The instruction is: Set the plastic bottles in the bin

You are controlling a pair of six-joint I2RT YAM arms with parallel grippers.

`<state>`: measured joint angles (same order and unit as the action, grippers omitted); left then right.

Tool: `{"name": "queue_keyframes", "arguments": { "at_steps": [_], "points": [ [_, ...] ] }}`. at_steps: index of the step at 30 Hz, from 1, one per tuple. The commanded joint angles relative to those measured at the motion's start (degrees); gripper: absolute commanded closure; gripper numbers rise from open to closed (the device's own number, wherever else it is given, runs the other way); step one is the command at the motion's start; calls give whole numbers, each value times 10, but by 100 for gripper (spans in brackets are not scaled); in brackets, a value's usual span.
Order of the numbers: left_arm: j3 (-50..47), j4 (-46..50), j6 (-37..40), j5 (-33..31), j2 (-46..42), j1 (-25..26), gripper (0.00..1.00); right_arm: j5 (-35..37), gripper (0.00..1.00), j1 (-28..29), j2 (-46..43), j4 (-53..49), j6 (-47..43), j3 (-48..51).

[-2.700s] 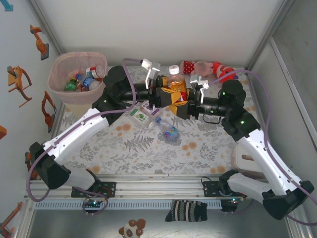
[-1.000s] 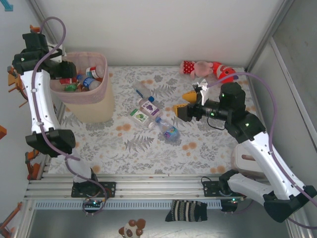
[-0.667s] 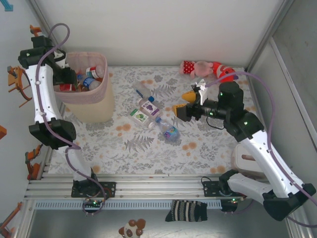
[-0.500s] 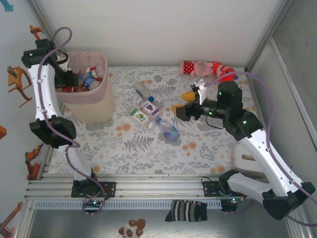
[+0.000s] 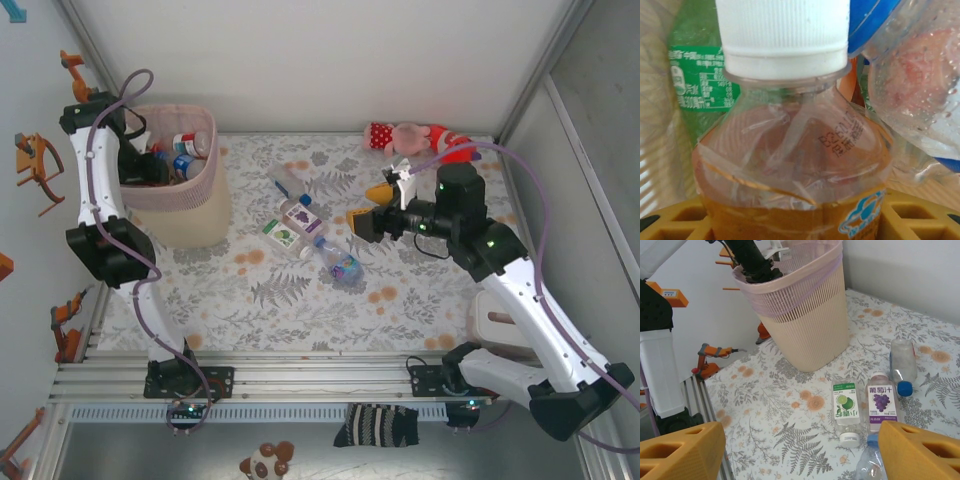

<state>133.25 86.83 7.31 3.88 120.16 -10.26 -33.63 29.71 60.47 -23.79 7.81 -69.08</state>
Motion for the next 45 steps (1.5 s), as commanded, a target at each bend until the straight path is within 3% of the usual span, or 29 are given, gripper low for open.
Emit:
{"name": "queue_keyframes", "arguments": {
  "at_steps": [1, 12, 24, 32, 39, 45],
  "points": [
    [-19, 1, 7, 22, 47, 5, 39, 5, 21, 3, -4, -7, -8, -17],
    [13, -19, -4, 39, -35, 5, 27, 15, 21, 3, -29, -13, 2, -21],
    [19, -23, -12, 54, -115, 5, 24, 49, 22, 3, -34, -39, 19, -23],
    [-13, -69, -37, 140, -187, 5, 25, 71, 27, 9, -5, -76, 35, -18],
    [-172, -230, -100, 288, -302, 17, 26, 123, 30, 31, 45, -104, 54, -8],
    [-436, -579, -282, 455, -448, 21, 26, 182, 31, 67, 115, -133, 59, -5]
  ]
}}
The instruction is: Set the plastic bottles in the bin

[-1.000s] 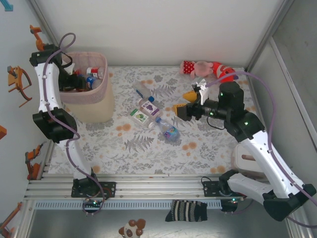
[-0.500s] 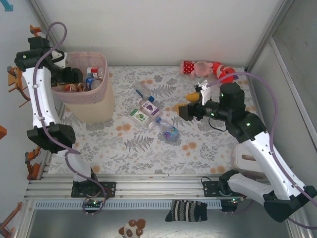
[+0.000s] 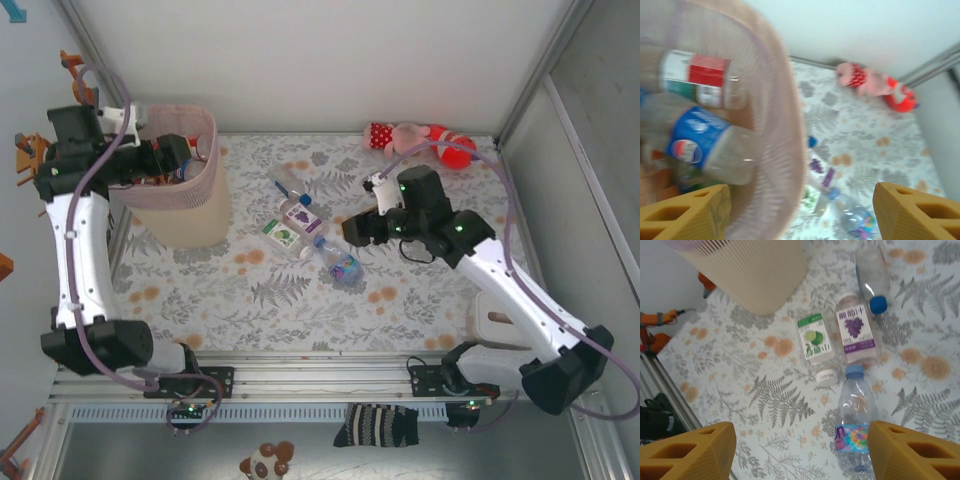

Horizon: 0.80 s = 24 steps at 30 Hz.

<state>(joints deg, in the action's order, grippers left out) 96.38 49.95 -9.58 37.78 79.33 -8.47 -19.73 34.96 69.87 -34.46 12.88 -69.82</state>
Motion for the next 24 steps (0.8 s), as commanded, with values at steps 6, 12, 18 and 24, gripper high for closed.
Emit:
{"name": "queue_keyframes", "arguments": {
  "at_steps": [6, 12, 18, 24],
  "points": [
    [-188, -377, -220, 150, -104, 36, 26, 133, 28, 50, 92, -71, -34, -2],
    [-214, -374, -216, 136, -114, 92, 25, 201, 22, 82, 165, -78, -58, 2],
    [-230, -375, -213, 121, -116, 119, 25, 263, 16, 96, 235, -78, -74, -3],
    [-231, -374, -211, 114, -113, 134, 25, 264, 12, 105, 298, -74, -95, -15]
  ]
}}
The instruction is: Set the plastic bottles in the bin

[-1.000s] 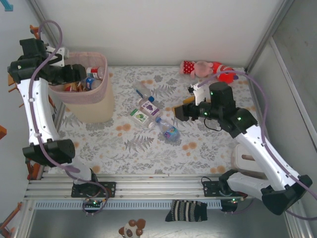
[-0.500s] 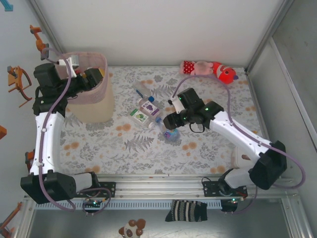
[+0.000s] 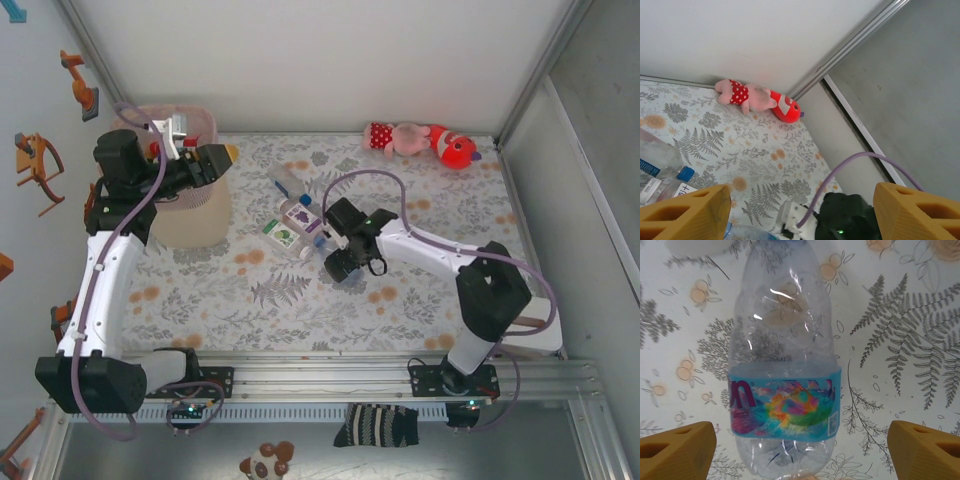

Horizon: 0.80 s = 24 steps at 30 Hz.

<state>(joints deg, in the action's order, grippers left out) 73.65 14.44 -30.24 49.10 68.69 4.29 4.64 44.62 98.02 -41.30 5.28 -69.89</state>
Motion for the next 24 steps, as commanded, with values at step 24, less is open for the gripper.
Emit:
{"name": "queue_keyframes", "arguments": {
  "at_steps": [24],
  "points": [
    [-17, -22, 2, -6, 5, 28, 25, -8, 29, 12, 72, 25, -19, 0]
  ]
}}
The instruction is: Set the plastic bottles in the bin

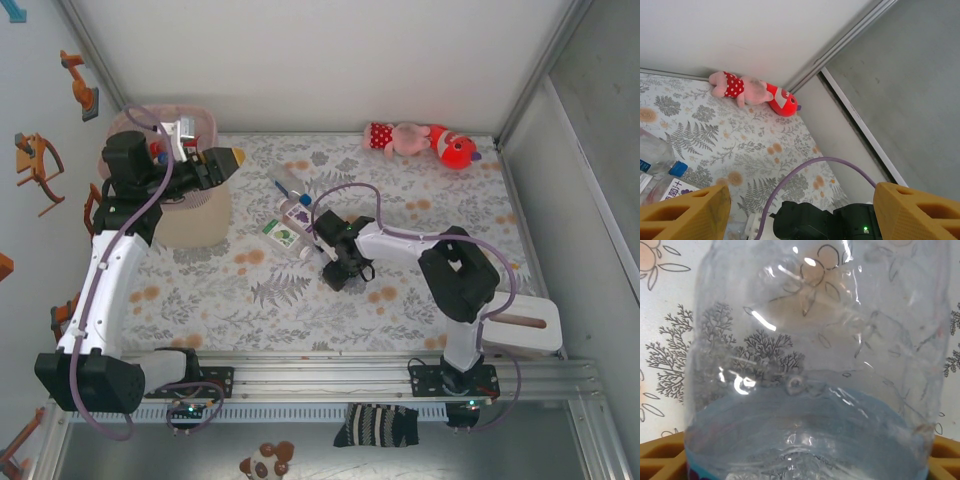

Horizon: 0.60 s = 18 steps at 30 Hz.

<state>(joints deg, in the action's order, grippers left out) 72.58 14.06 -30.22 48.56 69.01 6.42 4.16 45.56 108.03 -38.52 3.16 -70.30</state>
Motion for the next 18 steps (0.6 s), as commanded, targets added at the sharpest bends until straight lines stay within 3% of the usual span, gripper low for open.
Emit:
{"name": "queue_keyframes", "arguments": {
  "at_steps": [1, 10, 18],
  "points": [
    [-7, -19, 1, -1, 1, 9, 25, -5, 30, 2, -35, -1, 3, 8],
    [-13, -34, 5, -8, -1, 39, 25, -29, 35, 2, -124, 1, 24, 21],
    [-38, -123, 19, -16, -15, 107, 25, -79, 36, 2, -268, 11, 45, 8]
  ]
}}
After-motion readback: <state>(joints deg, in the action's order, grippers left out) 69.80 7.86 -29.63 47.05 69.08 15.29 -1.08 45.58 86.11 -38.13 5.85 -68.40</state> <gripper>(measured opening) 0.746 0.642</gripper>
